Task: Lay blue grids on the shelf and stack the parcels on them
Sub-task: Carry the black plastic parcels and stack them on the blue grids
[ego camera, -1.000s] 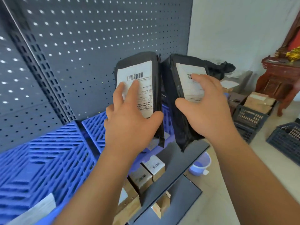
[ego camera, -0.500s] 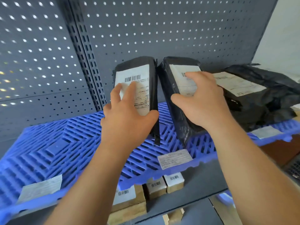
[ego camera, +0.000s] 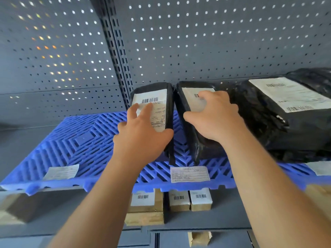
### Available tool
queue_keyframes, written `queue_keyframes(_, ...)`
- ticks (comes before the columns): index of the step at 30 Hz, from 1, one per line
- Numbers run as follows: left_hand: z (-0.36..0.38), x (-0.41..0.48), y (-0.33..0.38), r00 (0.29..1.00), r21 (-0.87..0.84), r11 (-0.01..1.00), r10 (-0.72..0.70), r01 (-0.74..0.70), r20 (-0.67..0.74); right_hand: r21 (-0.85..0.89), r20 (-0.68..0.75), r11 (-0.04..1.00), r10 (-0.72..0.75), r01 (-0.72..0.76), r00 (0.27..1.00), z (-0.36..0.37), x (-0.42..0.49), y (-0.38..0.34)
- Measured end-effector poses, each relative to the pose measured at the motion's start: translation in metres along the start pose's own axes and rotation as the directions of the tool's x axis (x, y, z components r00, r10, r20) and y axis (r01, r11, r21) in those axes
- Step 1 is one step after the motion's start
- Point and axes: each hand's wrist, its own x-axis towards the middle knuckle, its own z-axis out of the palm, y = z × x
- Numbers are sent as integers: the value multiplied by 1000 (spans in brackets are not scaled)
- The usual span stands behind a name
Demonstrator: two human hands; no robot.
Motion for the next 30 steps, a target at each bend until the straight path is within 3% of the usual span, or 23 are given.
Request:
queue_keyframes(10, 3, 14, 1, 998, 62, 998, -24, 20, 65, -87, 88, 995, 46, -39, 995, 10, 11, -2)
queue_keyframes(16, 6, 21, -2, 992, 79, 995, 53, -63, 112, -137, 126, 988, 82, -65, 989, 21, 15, -2)
queue_keyframes(30, -13, 31, -26, 993, -3, 993, 115, -115, 5, -55, 16, 998, -17, 18, 1000, 16, 0, -24)
